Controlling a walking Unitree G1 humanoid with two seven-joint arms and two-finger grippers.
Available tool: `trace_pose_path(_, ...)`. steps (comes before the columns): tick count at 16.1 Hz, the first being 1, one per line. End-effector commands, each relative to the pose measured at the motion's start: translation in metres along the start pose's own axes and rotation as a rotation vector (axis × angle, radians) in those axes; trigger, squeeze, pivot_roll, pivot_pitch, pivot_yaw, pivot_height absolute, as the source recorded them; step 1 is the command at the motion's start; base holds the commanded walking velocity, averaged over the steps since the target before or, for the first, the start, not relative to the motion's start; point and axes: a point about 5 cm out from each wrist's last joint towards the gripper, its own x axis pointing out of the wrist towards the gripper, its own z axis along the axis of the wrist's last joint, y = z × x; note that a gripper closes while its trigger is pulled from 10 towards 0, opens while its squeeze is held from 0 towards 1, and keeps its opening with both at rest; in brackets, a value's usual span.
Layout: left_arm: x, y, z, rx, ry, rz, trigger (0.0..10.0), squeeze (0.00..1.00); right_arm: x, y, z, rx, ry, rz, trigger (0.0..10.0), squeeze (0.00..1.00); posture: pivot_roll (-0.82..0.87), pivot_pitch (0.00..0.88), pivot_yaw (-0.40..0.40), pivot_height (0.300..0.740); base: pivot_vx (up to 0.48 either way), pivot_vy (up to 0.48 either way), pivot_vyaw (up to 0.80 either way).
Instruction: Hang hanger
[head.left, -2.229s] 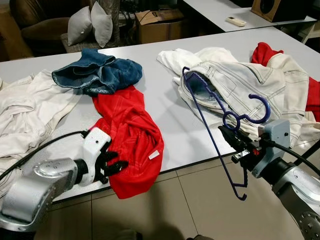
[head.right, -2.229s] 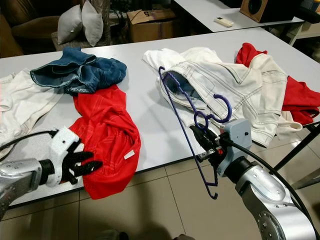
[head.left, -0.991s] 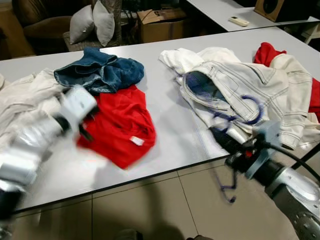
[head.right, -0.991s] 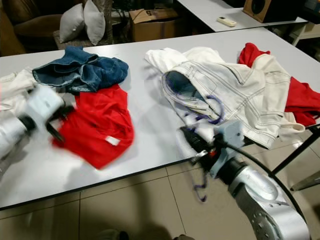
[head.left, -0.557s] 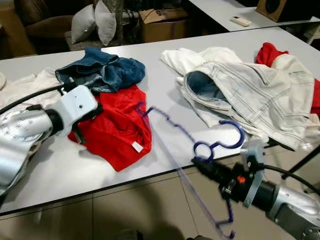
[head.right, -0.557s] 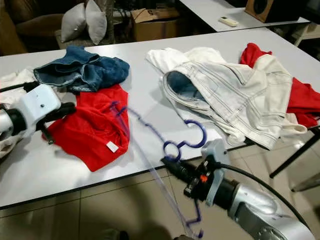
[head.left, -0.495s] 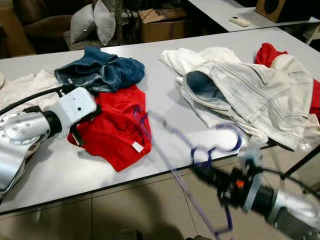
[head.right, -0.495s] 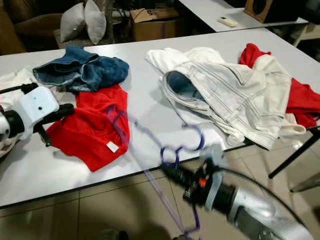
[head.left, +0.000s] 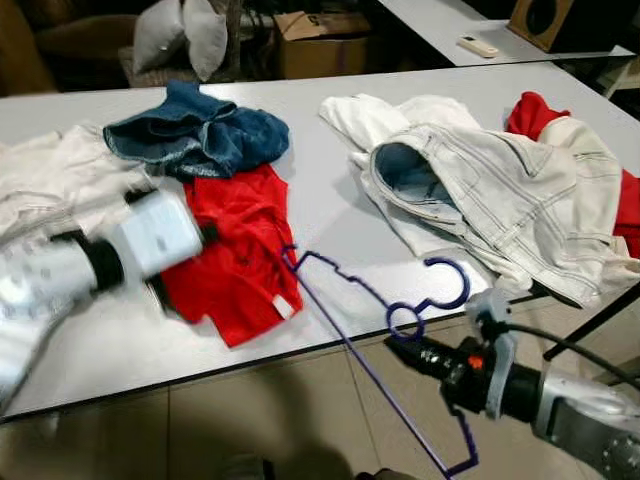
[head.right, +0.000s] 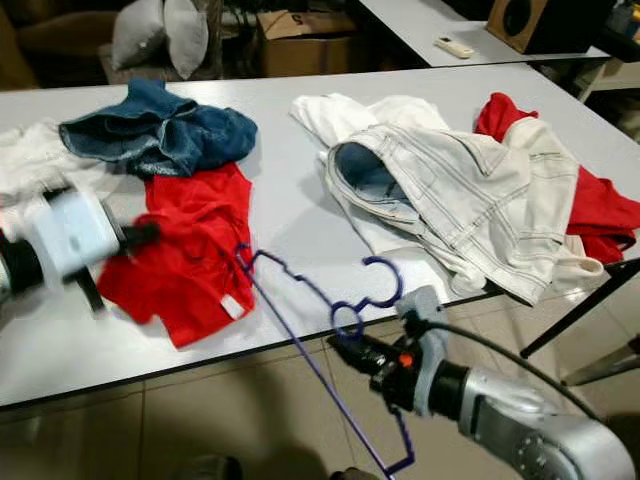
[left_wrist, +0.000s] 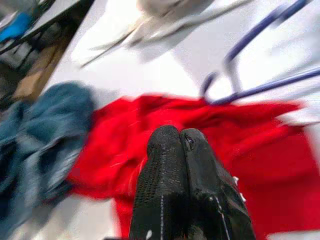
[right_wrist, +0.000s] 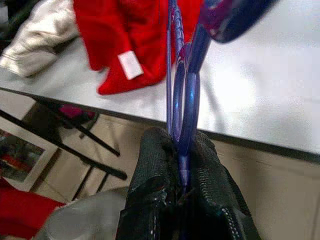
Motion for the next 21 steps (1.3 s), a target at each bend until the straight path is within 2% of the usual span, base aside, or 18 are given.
trace_pose_path(1,0.001,-0.007,0.011,0.017,-0.061,-0.039,0.0,0.00,-0.003,-0.003,0.001,0.008,0.017,-0.012,10.0,0.00,0.07,0.059,-0.062,0.740,0.000,0.000,0.00)
trace_pose_path(4,0.002,-0.012,0.025,0.010,-0.170,-0.034,0.0,0.00,0.000,-0.006,-0.003,0.009,0.099,0.033,10.0,0.00,0.06,0.054,-0.095,0.740,0.000,0.000,0.00)
trace_pose_path(5,0.002,-0.012,0.026,0.008,-0.174,-0.034,0.0,0.00,0.002,-0.006,-0.001,0.009,0.105,0.038,10.0,0.00,0.06,0.052,-0.097,0.740,0.000,0.000,0.00)
trace_pose_path(6,0.002,-0.014,0.024,0.005,-0.168,-0.038,0.0,0.00,0.005,-0.007,0.002,0.007,0.102,0.053,10.0,0.00,0.06,0.049,-0.105,0.740,0.000,0.000,0.00)
trace_pose_path(7,0.003,-0.015,0.015,0.008,-0.109,-0.023,0.0,0.00,0.007,-0.005,0.011,-0.006,0.079,0.095,10.0,0.00,0.05,0.045,-0.111,0.740,0.000,0.000,0.00)
trace_pose_path(10,0.007,-0.011,0.006,0.003,-0.064,0.032,0.0,0.00,0.001,-0.005,0.024,-0.025,0.035,0.123,10.0,0.00,0.05,0.044,-0.117,0.740,0.000,0.000,0.00)
trace_pose_path(13,0.011,-0.012,0.008,-0.005,-0.091,0.034,0.0,0.00,-0.001,-0.006,0.022,-0.017,0.056,0.121,10.0,0.00,0.03,0.043,-0.116,0.740,0.000,0.000,0.00)
trace_pose_path(17,0.015,-0.019,0.023,-0.027,-0.193,-0.015,0.0,0.00,0.024,-0.013,0.016,0.047,0.068,0.135,10.0,0.00,0.04,0.061,-0.108,0.740,0.000,0.000,0.00)
trace_pose_path(19,0.017,-0.021,0.025,-0.020,-0.201,-0.038,0.0,0.00,0.034,-0.020,0.016,0.066,0.090,0.141,10.0,0.00,0.04,0.068,-0.113,0.740,0.000,0.000,0.00)
trace_pose_path(21,0.018,-0.020,0.025,-0.014,-0.202,-0.046,0.0,0.00,0.037,-0.024,0.016,0.073,0.102,0.145,10.0,0.00,0.04,0.072,-0.114,0.740,0.000,0.000,0.00)
